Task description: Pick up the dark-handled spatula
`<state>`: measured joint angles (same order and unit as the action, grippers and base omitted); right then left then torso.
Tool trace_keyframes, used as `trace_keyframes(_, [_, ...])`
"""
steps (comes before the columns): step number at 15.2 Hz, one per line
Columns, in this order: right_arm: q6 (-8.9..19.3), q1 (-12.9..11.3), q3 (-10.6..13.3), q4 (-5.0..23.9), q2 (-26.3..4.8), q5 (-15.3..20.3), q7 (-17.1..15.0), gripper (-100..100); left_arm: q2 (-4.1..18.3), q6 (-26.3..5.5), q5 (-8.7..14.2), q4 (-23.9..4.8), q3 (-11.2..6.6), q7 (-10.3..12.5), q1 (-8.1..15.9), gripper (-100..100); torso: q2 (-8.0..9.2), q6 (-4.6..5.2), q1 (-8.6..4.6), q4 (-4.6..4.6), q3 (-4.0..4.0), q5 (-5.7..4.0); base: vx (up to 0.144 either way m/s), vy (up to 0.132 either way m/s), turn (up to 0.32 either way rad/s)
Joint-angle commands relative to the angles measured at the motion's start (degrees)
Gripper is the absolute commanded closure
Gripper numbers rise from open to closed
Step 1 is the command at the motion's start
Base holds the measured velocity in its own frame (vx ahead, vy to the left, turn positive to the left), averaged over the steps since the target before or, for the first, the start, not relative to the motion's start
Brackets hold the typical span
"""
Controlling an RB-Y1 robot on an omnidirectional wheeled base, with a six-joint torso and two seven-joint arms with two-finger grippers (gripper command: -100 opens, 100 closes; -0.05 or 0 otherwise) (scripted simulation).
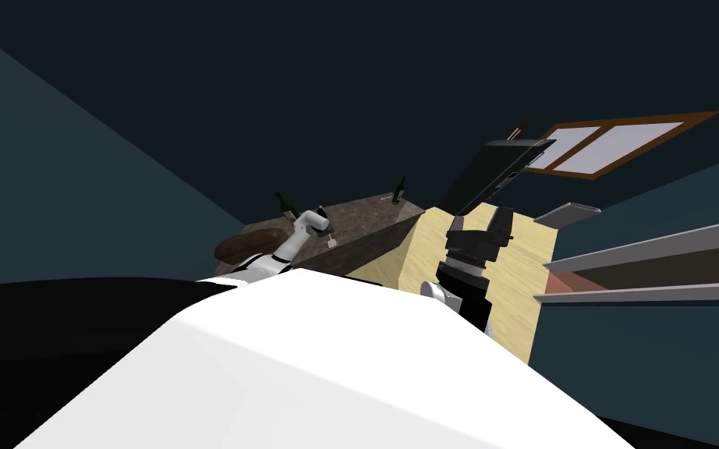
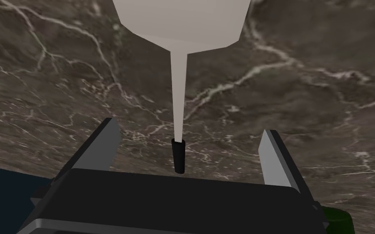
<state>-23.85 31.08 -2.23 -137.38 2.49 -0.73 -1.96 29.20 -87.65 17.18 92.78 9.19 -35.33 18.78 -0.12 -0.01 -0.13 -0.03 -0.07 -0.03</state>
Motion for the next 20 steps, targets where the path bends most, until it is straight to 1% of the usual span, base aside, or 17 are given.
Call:
trace_keyframes(1, [0.0,0.0,0.0,0.0,0.0,0.0,0.0,0,0.0,-2.0,0.3,-0.4,0.07,-0.6,0.6,-100,0.00,0.00,0.00,0.00,0.00,0.00,0.027,-0.023,-0.018])
trace_keyframes(3, [0.0,0.0,0.0,0.0,0.0,0.0,0.0,0,-0.1,-4.9,0.8,-1.3,0.24,-1.7,1.7,-100,0.02,0.00,0.00,0.00,0.01,0.00,0.025,-0.025,-0.027])
trace_keyframes(4, [0.0,0.0,0.0,0.0,0.0,0.0,0.0,0,-0.1,-4.9,0.8,-1.3,0.24,-1.7,1.7,-100,0.02,0.00,-0.01,0.01,0.01,0.00,0.022,-0.022,-0.019])
trace_keyframes(6, [0.0,0.0,0.0,0.0,0.0,0.0,0.0,0,-0.2,-6.5,1.1,-1.8,0.34,-2.2,2.4,-100,0.04,0.00,0.01,0.01,0.02,0.00,0.018,-0.020,-0.013])
trace_keyframes(7, [0.0,0.0,0.0,0.0,0.0,0.0,0.0,0,-0.2,-5.5,1.0,-1.6,0.30,-1.9,2.1,-100,0.05,-0.01,0.02,0.01,0.03,0.00,0.012,-0.012,-0.005])
trace_keyframes(8, [0.0,0.0,0.0,0.0,0.0,0.0,0.0,0,-0.6,-4.1,0.5,-3.0,0.62,-1.8,1.7,-100,0.07,-0.01,0.04,0.01,0.04,0.01,0.011,0.006,-0.032])
trace_keyframes(11, [0.0,0.0,0.0,0.0,0.0,0.0,0.0,0,-1.1,-1.9,-0.1,-4.7,1.00,-1.6,1.2,-100,0.10,-0.01,0.22,0.01,0.05,0.05,0.010,0.032,-0.049])
trace_keyframes(12, [0.0,0.0,0.0,0.0,0.0,0.0,0.0,0,-1.2,-1.5,-0.2,-5.0,1.08,-1.6,1.1,-100,0.10,-0.01,0.25,0.02,0.05,0.06,0.006,0.033,-0.041])
trace_keyframes(13, [0.0,0.0,0.0,0.0,0.0,0.0,0.0,0,-1.1,-2.5,-0.1,-4.3,1.00,-1.6,1.3,-100,0.11,-0.01,0.26,0.02,0.06,0.06,-0.001,0.015,-0.018])
trace_keyframes(14, [0.0,0.0,0.0,0.0,0.0,0.0,0.0,0,-1.1,-2.2,-0.1,-4.4,1.04,-1.5,1.2,100,0.13,-0.02,0.22,0.02,0.07,0.05,0.000,0.000,0.000])
trace_keyframes(18, [0.0,0.0,0.0,0.0,0.0,0.0,0.0,0,-1.1,-2.2,-0.1,-4.4,1.03,-1.5,1.2,100,0.12,0.00,0.12,0.02,0.06,0.05,0.000,0.000,0.000])
trace_keyframes(19, [0.0,0.0,0.0,0.0,0.0,0.0,0.0,0,-0.6,-4.1,0.5,-3.0,0.62,-1.8,1.7,100,0.11,0.00,0.12,0.01,0.06,0.05,-0.004,-0.017,0.065])
trace_keyframes(20, [0.0,0.0,0.0,0.0,0.0,0.0,0.0,0,-0.5,-4.5,0.6,-2.7,0.54,-1.9,1.8,100,0.12,-0.02,0.08,0.04,0.07,0.02,-0.006,-0.034,0.093])
